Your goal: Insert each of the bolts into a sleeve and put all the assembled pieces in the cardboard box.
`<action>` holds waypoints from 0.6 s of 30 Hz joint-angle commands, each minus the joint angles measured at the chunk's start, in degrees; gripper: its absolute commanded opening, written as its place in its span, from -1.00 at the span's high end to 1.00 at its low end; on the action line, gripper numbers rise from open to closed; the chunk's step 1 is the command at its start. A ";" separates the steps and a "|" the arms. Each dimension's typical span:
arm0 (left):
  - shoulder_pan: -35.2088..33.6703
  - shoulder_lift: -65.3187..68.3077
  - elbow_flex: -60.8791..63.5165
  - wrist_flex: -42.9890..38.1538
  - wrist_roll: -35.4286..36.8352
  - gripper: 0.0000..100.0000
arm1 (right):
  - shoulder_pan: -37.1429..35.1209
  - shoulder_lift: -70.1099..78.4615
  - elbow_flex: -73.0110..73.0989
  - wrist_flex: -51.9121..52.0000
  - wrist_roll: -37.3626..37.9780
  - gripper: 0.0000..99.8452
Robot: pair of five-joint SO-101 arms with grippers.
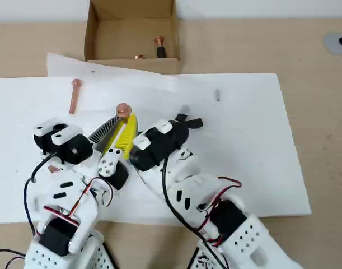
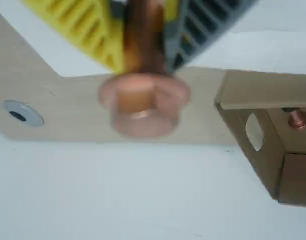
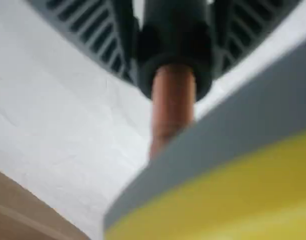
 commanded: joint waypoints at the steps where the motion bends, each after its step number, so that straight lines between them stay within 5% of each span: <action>1: -0.09 -0.04 -0.35 1.67 -0.70 0.98 | -0.48 -1.10 -0.92 -1.58 0.09 0.98; 8: 1.76 -0.13 -1.76 6.07 -3.16 0.88 | -0.48 -1.10 -0.92 -1.58 0.09 0.98; 13: -5.01 -0.04 -2.99 6.42 6.42 0.71 | -0.40 -1.10 -0.92 -1.58 0.09 0.98; 18: -6.42 0.04 -6.42 12.66 6.59 0.70 | -0.31 -1.01 -0.92 -3.16 0.09 0.98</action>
